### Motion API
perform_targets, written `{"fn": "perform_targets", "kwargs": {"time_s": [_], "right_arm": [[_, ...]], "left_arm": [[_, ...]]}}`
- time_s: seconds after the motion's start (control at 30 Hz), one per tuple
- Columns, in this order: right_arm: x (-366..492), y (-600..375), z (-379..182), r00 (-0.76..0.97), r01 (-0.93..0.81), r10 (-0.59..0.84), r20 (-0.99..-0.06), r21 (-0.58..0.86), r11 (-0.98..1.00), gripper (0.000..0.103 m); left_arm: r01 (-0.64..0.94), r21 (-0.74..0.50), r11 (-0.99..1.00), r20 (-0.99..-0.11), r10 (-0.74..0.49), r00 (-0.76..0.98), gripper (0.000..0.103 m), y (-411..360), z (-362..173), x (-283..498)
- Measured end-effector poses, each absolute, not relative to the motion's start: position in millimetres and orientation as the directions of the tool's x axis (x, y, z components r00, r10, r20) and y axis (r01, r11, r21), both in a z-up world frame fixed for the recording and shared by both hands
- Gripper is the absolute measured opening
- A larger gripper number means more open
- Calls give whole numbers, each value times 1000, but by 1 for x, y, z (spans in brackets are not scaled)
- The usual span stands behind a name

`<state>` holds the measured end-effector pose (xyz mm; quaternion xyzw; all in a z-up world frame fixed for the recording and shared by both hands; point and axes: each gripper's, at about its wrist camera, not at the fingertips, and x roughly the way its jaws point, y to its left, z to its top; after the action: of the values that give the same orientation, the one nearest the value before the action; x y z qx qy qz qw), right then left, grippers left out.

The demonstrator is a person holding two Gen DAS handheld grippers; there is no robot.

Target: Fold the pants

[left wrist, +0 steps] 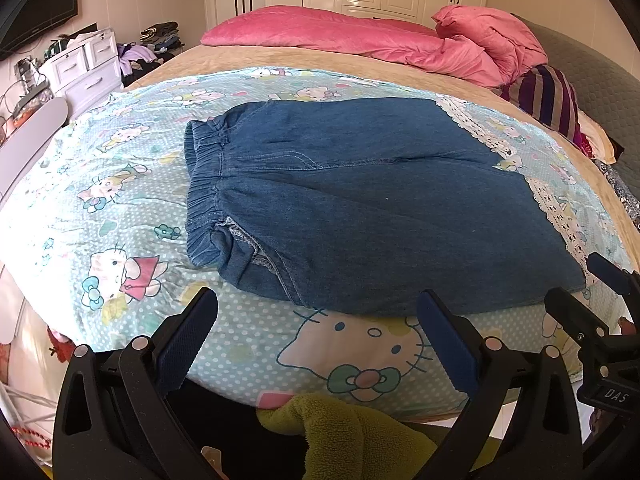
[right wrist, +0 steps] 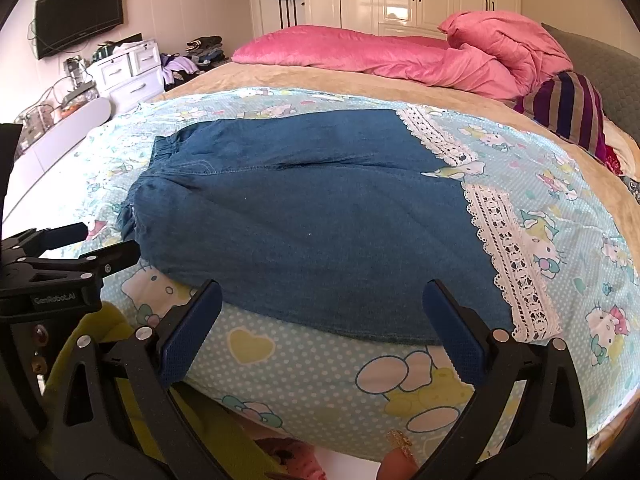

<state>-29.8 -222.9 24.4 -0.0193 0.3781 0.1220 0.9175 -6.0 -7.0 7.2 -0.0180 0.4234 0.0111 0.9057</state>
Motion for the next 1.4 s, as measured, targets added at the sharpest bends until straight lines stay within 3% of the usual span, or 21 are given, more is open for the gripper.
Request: {"fn": "perform_targets", "kwargs": {"time_s": [0.7, 1.4], "right_arm": [[-11, -211, 25, 683, -258, 221, -697, 52, 965, 95], [90, -171, 46, 701, -365, 242, -671, -46, 930, 95]], "left_arm": [[-72, -37, 997, -771, 17, 636, 99, 9, 2, 12], [-227, -95, 969, -777, 71, 625, 99, 86, 5, 84]]}}
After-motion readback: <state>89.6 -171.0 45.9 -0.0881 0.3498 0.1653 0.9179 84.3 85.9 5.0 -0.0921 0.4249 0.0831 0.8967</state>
